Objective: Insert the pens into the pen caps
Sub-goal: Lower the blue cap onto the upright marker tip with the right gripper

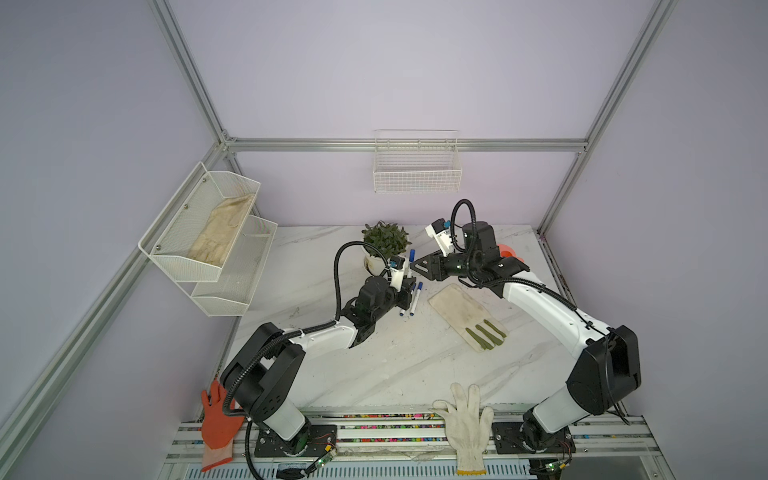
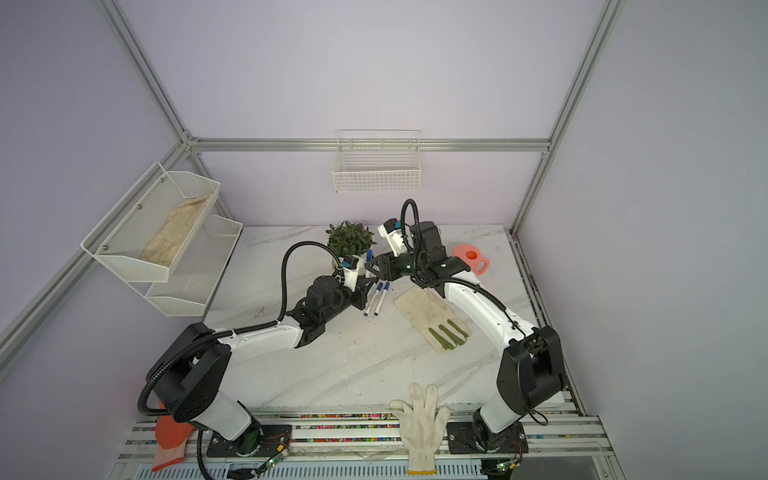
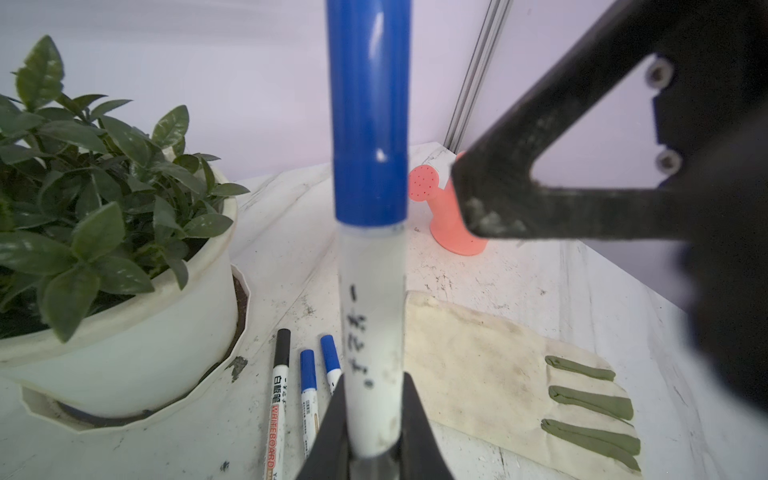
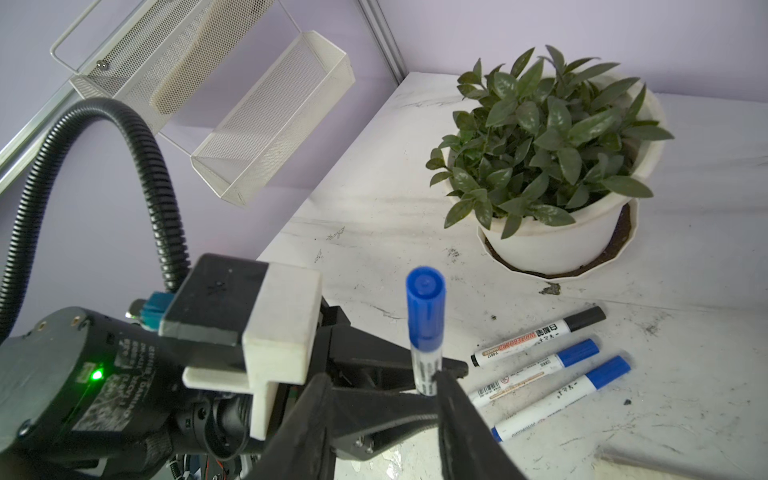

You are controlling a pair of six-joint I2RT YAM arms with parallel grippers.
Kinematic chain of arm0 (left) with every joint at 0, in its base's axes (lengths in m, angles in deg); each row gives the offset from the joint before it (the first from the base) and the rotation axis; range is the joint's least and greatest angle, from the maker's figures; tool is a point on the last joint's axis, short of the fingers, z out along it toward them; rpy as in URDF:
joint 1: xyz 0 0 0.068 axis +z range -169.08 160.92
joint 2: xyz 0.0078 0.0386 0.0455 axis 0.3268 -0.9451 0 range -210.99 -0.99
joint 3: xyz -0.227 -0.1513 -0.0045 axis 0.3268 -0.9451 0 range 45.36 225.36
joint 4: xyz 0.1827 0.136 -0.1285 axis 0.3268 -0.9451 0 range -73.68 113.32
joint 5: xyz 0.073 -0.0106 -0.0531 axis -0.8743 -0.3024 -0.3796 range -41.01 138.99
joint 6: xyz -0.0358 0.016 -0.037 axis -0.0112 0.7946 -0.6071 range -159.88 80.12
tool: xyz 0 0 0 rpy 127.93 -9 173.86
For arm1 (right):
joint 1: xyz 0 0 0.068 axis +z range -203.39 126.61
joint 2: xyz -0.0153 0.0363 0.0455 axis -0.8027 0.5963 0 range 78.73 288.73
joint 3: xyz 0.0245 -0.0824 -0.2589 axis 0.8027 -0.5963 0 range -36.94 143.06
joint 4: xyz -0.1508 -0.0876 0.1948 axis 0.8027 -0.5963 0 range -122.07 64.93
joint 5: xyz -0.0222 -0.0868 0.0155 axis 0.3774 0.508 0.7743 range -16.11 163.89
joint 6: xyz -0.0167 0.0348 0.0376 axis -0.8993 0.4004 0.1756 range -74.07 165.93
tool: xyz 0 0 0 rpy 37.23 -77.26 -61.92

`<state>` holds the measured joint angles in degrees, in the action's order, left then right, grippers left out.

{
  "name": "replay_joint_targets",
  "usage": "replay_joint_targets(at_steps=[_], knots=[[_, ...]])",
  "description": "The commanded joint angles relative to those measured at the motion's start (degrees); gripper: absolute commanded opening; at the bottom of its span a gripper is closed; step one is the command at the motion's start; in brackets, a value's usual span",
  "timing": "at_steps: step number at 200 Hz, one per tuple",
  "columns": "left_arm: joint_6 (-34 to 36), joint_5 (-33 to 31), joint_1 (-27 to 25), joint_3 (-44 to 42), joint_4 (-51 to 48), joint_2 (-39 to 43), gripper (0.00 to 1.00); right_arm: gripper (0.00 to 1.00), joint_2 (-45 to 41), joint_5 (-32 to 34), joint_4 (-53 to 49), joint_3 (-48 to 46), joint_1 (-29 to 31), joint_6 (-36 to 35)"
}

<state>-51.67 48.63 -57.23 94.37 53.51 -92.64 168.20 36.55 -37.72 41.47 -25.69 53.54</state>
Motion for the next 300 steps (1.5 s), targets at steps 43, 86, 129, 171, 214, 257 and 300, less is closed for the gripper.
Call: replay_joint_targets(at_steps=[43,86,129,171,214,257,300], knots=[[0.55,-1.92,-3.22,0.81,3.86,0.59,0.00,0.46,-1.81,9.99,2.10,2.17,-0.16,1.59],[0.19,-2.34,-4.21,0.38,3.87,1.12,0.00,0.41,1.52,9.35,1.39,3.88,-0.16,1.57],[-0.16,-3.02,-4.45,0.43,4.08,1.30,0.00,0.25,2.03,6.08,2.18,1.60,-0.11,3.05],[-0.07,-4.14,-4.52,1.19,4.84,2.08,0.00,0.03,2.13,1.56,2.90,-3.34,-0.18,4.07],[-2.79,-7.08,-2.98,1.02,14.36,3.99,0.00,0.00,7.35,-0.12,-4.42,-5.73,-0.19,1.48],[-14.66,0.27,4.31,0.46,23.64,5.66,0.00,0.00,10.76,-1.52,-8.66,-4.84,-0.83,2.81],[-23.47,1.79,8.79,-0.24,29.54,5.11,0.00,0.00,12.30,-4.56,-15.04,-3.33,-1.69,-1.11]])
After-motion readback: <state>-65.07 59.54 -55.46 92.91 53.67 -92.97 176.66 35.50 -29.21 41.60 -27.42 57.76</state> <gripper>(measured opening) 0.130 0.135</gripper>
